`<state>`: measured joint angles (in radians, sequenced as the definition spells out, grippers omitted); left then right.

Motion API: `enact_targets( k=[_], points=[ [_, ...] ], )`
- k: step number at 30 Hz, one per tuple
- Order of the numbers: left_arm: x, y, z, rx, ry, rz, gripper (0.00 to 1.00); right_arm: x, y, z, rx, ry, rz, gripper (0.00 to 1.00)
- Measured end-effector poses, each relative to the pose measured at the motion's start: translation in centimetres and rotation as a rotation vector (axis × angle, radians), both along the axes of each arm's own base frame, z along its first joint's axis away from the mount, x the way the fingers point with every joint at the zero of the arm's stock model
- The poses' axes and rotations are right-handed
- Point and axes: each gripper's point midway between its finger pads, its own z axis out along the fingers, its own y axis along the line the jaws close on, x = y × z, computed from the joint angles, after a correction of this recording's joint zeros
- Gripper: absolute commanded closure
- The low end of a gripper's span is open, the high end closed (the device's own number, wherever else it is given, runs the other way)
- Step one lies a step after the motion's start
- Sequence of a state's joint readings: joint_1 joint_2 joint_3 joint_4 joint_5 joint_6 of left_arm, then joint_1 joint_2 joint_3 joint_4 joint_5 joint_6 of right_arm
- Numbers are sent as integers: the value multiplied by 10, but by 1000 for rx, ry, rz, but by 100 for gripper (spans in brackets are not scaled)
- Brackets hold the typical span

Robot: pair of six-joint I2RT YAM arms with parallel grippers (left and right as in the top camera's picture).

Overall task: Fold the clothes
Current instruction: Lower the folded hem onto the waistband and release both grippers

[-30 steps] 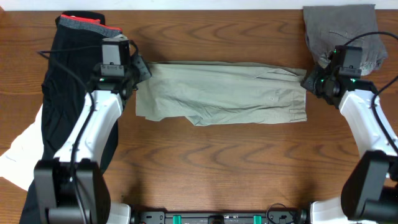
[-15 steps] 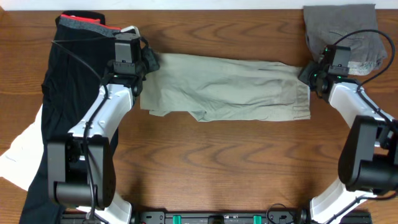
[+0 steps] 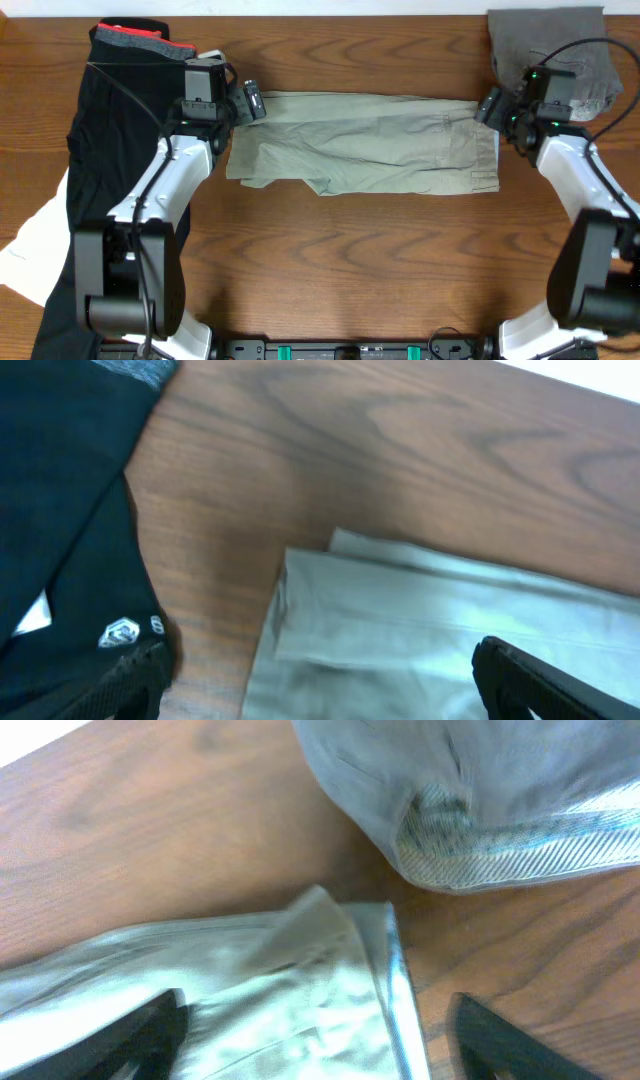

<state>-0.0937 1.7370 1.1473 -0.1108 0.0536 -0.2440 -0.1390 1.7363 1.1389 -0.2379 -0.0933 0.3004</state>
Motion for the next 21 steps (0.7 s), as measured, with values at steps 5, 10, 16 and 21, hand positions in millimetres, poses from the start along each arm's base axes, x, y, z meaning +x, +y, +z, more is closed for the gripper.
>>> enact_targets(
  k=[5, 10, 16, 21],
  points=[
    [-20, -12, 2, 16, 56, -90, 2, -6, 10, 22, -5, -21, 69, 99],
    [-32, -32, -6, 49, 100, -179, 0, -14, 22, -4, 9, 66, 117, 99],
    [-37, -55, -6, 87, 93, -277, 4, -7, 34, -36, 34, 105, 162, 99],
    [-37, -63, -13, 97, 101, -316, 4, 18, 34, -50, 20, 34, 181, 99]
  ],
)
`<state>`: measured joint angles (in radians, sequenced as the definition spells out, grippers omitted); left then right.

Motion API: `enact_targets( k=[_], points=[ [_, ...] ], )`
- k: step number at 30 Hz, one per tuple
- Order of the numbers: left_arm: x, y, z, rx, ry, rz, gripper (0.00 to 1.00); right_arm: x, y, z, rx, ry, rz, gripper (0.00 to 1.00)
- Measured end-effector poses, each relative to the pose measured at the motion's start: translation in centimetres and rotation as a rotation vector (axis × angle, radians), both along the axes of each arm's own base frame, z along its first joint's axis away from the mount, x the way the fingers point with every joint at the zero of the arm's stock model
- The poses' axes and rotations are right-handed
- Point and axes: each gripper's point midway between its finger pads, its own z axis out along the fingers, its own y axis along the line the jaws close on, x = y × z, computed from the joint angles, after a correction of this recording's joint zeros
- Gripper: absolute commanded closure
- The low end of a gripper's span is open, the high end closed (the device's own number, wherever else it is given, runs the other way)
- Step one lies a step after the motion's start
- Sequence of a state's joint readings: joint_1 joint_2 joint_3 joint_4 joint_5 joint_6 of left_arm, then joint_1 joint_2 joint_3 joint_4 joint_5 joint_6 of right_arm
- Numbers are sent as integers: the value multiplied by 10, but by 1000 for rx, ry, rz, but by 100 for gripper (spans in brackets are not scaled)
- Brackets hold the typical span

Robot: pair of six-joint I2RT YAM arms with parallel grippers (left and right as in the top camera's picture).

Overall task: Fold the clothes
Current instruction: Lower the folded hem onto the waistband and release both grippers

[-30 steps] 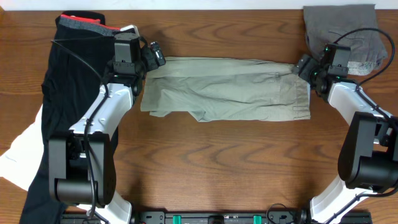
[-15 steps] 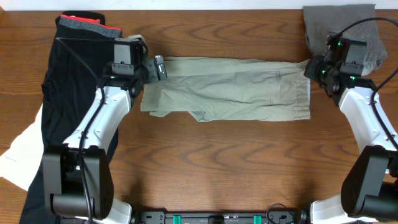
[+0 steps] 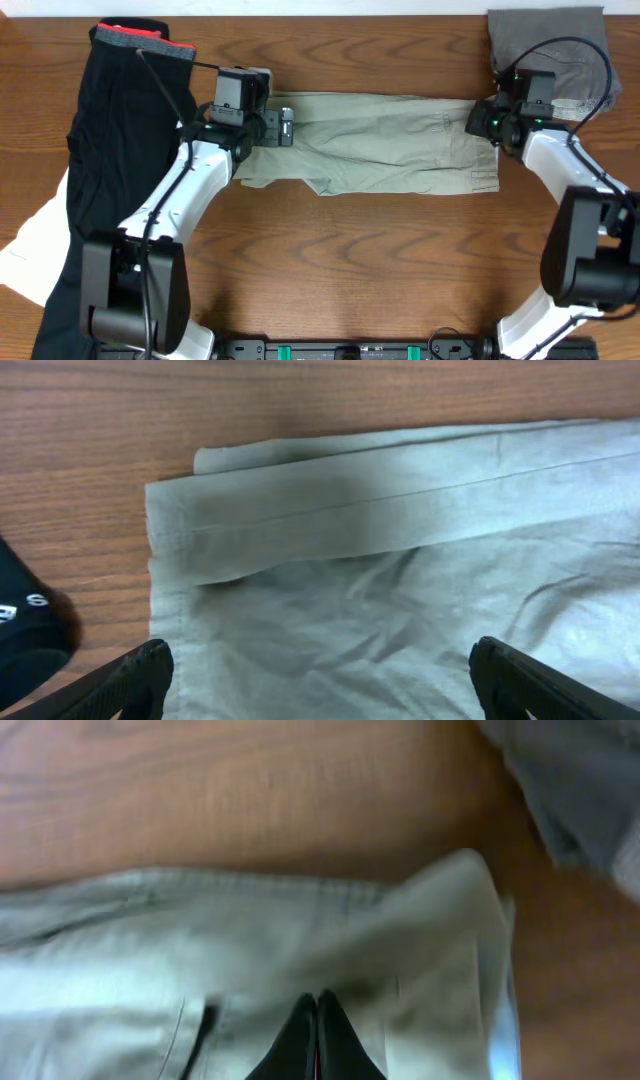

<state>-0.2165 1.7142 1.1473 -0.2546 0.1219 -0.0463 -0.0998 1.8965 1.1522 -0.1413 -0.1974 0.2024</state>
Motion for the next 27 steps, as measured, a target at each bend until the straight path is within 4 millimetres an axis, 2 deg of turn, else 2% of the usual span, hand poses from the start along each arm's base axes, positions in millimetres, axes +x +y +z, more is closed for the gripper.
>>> enact_targets(
  k=[5, 9, 13, 18, 23, 25, 27],
  points=[
    [2, -1, -12, 5, 19, -3, 5, 27, -2, -3, -5, -110, 4, 99],
    [4, -1, -11, 3, 11, -4, 4, 48, -3, 8, -3, -217, -6, 99],
    [4, -1, -11, 2, 11, -4, 5, 58, -4, 22, 10, -288, -22, 99],
    [4, -2, -11, -2, 11, -9, 4, 54, 1, 17, 46, -256, -12, 98],
    [7, -7, -9, -15, -8, -38, 4, 34, 11, -2, 96, -137, 10, 88],
    [10, -9, -11, -18, -17, -43, 4, 26, 15, -2, 110, -102, 25, 83],
    [13, -10, -18, -19, -15, -46, 4, 17, 19, 7, 119, -83, 40, 79]
  ],
)
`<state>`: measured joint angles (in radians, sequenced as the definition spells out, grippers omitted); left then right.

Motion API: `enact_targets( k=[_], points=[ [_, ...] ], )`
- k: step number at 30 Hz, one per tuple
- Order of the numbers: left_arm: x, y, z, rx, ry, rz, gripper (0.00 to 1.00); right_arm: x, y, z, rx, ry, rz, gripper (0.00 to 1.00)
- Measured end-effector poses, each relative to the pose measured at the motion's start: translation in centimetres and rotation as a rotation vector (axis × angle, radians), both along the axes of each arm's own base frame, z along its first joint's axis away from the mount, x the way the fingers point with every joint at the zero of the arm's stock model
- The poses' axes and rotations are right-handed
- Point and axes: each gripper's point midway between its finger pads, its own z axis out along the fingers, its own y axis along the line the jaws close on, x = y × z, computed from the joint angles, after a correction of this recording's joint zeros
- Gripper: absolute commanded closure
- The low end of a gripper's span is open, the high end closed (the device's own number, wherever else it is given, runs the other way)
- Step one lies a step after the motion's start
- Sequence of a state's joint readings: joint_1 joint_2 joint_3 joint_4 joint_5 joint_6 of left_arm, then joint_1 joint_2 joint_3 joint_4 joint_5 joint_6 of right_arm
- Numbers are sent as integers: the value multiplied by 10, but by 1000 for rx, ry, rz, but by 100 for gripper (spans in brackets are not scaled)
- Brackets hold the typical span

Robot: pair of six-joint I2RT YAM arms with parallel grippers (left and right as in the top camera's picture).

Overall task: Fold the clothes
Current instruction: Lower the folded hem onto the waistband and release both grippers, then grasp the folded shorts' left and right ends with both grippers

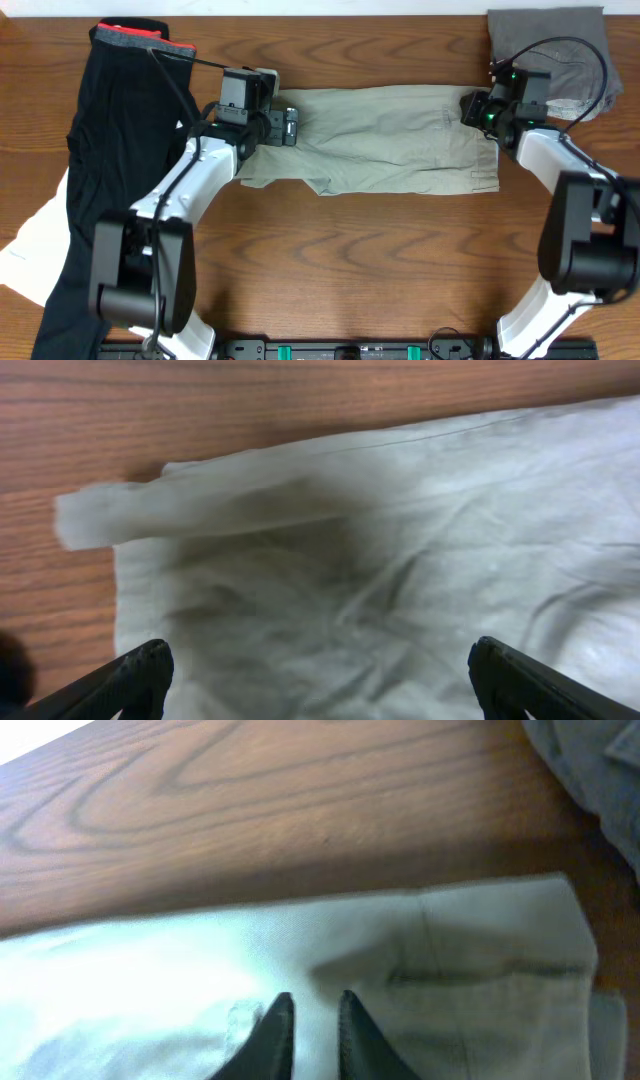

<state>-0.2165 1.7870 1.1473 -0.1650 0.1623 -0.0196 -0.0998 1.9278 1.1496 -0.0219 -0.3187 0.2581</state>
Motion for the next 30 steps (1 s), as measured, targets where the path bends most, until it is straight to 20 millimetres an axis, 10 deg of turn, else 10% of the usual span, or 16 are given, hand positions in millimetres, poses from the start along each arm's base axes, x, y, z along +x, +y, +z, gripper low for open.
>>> enact_targets(
  k=[10, 21, 30],
  points=[
    [34, -13, -46, -22, -61, -42, 4, -28, 16, 76, -29, -62, 78, 73],
    [41, 18, -27, -29, -75, 29, 2, -46, 42, 55, -70, 38, 137, 66],
    [14, 65, 45, -27, -84, 122, 2, -59, 33, -12, -133, 224, 124, 69]
  ],
)
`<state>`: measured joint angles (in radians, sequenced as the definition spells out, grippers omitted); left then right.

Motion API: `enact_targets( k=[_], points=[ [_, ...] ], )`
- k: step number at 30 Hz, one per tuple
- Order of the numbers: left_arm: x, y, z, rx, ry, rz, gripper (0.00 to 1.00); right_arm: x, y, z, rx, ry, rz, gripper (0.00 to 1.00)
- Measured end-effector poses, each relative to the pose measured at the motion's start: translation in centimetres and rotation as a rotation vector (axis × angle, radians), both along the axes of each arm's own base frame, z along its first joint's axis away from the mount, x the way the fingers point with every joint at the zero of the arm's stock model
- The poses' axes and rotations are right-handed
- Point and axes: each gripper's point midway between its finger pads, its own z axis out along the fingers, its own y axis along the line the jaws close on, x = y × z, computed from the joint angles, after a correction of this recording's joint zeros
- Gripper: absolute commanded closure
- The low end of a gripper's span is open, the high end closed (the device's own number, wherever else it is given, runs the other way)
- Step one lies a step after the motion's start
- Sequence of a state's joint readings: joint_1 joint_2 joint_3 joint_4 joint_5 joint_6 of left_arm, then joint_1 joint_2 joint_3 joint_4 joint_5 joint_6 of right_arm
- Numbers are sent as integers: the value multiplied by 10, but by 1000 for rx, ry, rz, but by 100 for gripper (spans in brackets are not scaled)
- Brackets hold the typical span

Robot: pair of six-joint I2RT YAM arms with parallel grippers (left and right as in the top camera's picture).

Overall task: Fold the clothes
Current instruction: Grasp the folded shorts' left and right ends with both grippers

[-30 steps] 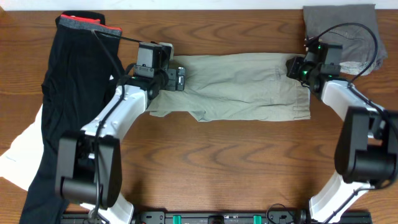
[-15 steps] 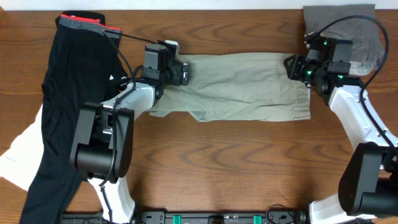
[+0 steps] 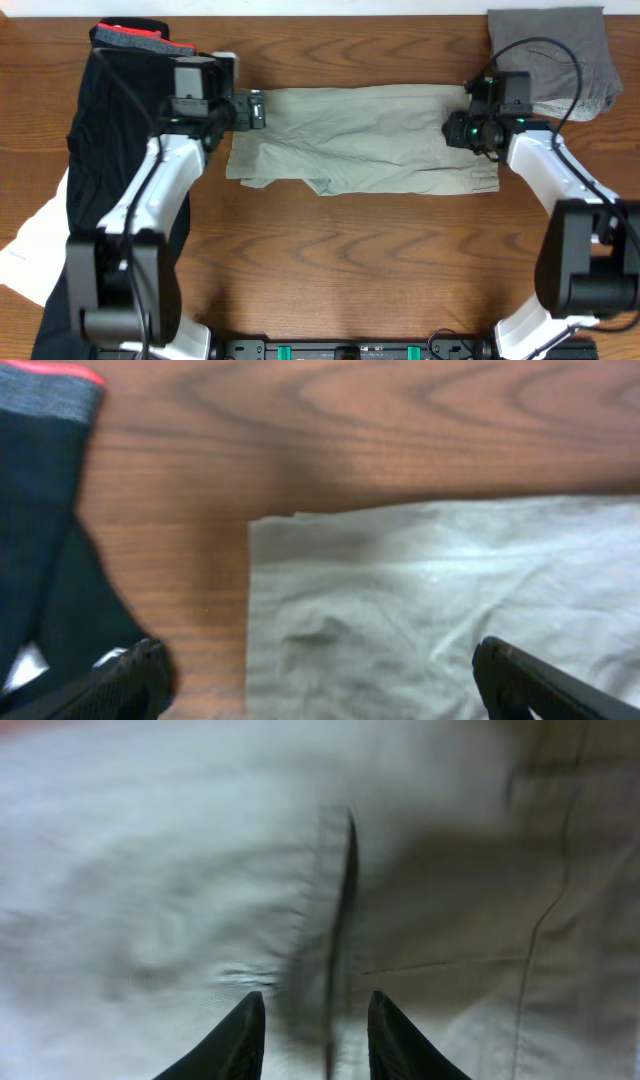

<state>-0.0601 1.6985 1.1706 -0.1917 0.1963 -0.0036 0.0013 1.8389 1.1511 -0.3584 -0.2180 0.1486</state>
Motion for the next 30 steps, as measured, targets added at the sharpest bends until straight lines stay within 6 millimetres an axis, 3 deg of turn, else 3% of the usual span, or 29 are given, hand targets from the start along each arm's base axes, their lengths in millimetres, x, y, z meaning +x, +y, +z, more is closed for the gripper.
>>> enact_targets(
  k=[4, 8, 13, 18, 23, 30],
  points=[
    [-12, 12, 17, 0, 5, 24, 2, 5, -1, -25, -13, 25, -3, 70],
    [-23, 25, 14, 1, 51, 53, 2, 11, 3, -46, -17, 29, 5, 70],
    [-35, 42, 4, -6, 120, 98, 2, 25, 19, -47, -36, -17, 39, 69],
    [-44, 52, -2, -18, 166, 137, 2, 34, 48, -49, -60, -57, 107, 66],
    [-53, 51, -9, -31, 217, 151, 2, 34, 72, -48, -62, -61, 159, 66],
    [-77, 40, -20, -88, 332, 142, 2, 27, 76, -40, -46, 56, 177, 60]
  ],
)
